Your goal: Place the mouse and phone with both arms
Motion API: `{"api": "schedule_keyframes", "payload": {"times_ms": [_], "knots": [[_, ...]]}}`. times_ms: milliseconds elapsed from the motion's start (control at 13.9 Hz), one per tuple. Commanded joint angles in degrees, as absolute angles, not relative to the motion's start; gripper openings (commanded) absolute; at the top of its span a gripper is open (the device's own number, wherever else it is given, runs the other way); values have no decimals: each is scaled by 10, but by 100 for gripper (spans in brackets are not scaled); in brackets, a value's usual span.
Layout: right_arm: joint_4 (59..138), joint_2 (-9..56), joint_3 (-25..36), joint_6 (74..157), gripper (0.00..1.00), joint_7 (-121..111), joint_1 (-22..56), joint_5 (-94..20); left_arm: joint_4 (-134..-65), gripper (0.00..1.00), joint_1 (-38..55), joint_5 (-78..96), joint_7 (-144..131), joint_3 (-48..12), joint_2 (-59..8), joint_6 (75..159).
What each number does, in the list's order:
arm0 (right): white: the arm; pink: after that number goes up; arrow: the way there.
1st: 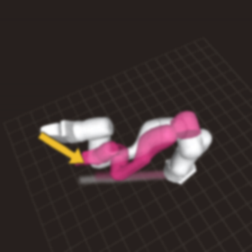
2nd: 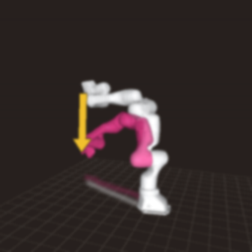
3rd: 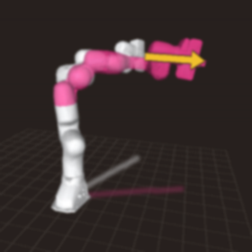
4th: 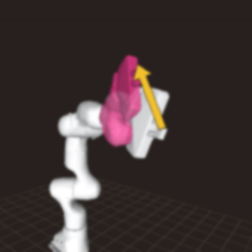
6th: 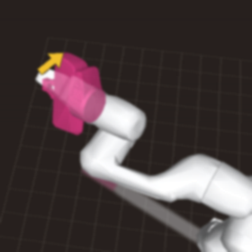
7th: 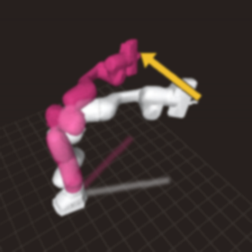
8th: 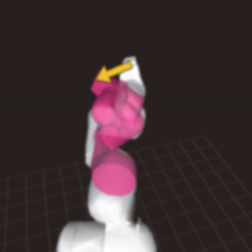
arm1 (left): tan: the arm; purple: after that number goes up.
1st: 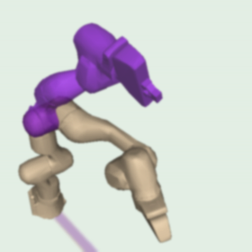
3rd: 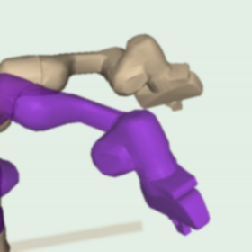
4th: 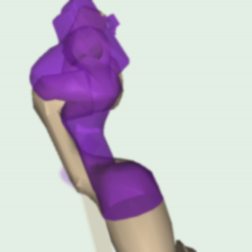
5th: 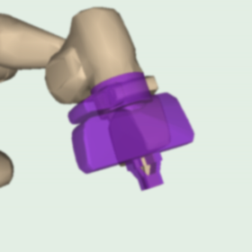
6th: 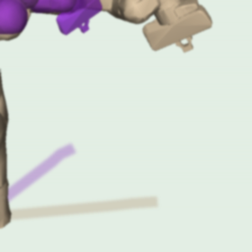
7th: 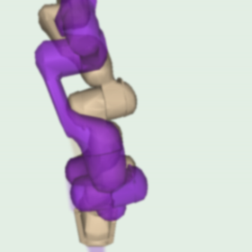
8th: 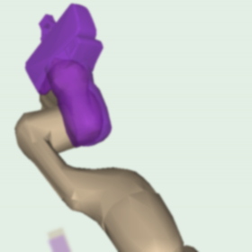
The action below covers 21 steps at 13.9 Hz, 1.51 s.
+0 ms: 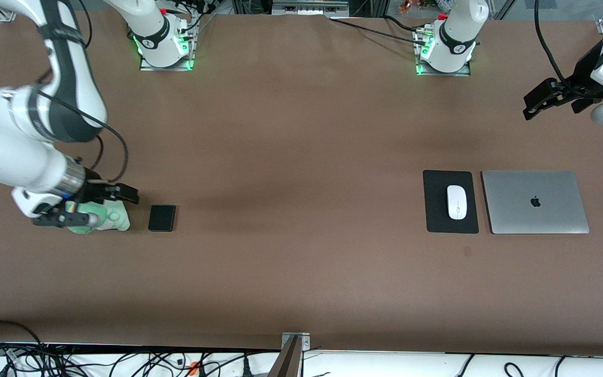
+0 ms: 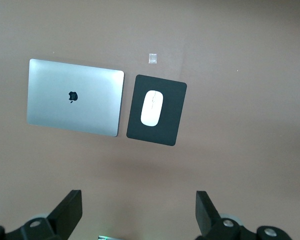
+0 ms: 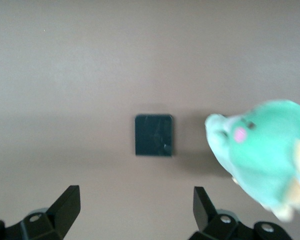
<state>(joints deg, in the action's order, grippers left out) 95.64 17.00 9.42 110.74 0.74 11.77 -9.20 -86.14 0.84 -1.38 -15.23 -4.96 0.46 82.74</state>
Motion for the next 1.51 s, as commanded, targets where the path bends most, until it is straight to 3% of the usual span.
{"api": "schedule_keyframes", "payload": {"times_ms": [0, 360, 721, 1441], "knots": [[961, 114, 106, 1030, 100, -4, 113, -86, -871, 100, 12, -1, -141, -44, 12, 831], [962, 51, 132, 960, 100, 1, 113, -48, -870, 100, 12, -2, -141, -44, 6, 835], [960, 5, 127, 945, 100, -8, 93, -19, -870, 100, 10, -3, -141, -44, 4, 843], [909, 18, 103, 911, 100, 2, 68, -3, -870, 100, 10, -3, -141, -44, -2, 843]]}}
